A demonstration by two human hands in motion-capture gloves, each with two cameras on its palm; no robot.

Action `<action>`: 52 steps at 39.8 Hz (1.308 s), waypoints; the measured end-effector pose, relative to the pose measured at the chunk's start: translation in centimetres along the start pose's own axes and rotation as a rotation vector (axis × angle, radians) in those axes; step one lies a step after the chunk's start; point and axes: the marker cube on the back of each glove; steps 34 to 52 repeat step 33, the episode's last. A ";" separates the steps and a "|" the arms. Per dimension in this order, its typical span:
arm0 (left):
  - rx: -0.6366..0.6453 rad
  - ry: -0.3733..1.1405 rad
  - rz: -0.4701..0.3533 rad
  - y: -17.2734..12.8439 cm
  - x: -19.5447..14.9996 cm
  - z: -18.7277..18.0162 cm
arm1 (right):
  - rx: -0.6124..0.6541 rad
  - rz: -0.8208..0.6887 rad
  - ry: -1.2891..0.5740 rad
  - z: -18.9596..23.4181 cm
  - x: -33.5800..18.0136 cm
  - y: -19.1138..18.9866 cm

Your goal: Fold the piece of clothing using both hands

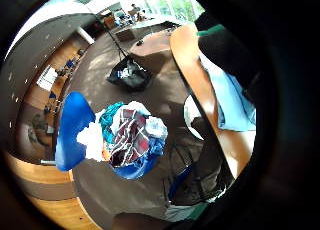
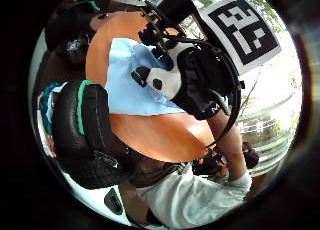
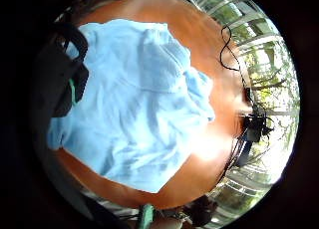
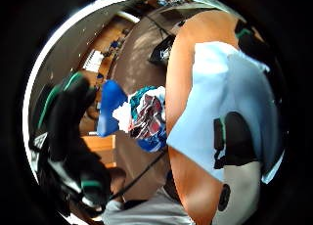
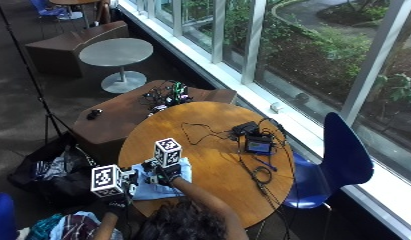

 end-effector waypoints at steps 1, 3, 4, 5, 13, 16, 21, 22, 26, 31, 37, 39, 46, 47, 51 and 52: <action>0.004 0.001 0.008 -0.1 0.3 -0.1 | -0.015 -0.021 -0.011 -0.4 0.5 0.6; 0.011 -0.007 0.026 -0.3 0.9 -0.4 | -0.043 -0.052 -0.008 -1.5 1.8 2.4; 0.012 -0.014 0.036 -0.4 1.2 -0.5 | -0.056 -0.056 0.008 -2.1 2.5 3.5; 0.012 -0.019 0.046 -0.5 1.7 -0.7 | -0.070 -0.050 0.035 -2.8 3.4 4.7; -0.031 -0.043 0.135 -1.7 5.6 -0.3 | -0.206 0.222 0.355 -6.9 12.1 13.7; -0.077 -0.083 0.152 -1.6 7.3 -0.3 | -0.214 0.372 0.410 -8.4 15.5 16.7; -0.099 -0.085 0.193 -1.9 9.2 0.5 | -0.082 0.476 0.318 -9.5 18.5 19.0; -0.094 -0.077 0.203 -2.2 9.5 0.9 | -0.057 0.488 0.296 -9.5 18.8 19.2; -0.109 -0.077 0.216 -2.0 9.9 1.2 | 0.016 0.525 0.243 -9.4 19.6 19.7; -0.112 -0.084 0.218 -2.0 9.9 1.3 | 0.033 0.518 0.235 -9.1 19.3 19.8; -0.107 -0.080 0.220 -2.1 9.9 1.3 | 0.035 0.512 0.233 -8.9 19.1 19.7; -0.107 -0.080 0.220 -2.1 9.9 1.3 | 0.035 0.512 0.233 -8.9 19.1 19.7; -0.107 -0.080 0.220 -2.1 9.9 1.3 | 0.035 0.512 0.233 -8.9 19.1 19.7; -0.107 -0.080 0.220 -2.1 9.9 1.3 | 0.035 0.512 0.233 -8.9 19.1 19.7; -0.107 -0.080 0.220 -2.1 9.9 1.3 | 0.035 0.512 0.233 -8.9 19.1 19.7; -0.107 -0.080 0.220 -2.1 9.9 1.3 | 0.035 0.512 0.233 -8.9 19.1 19.7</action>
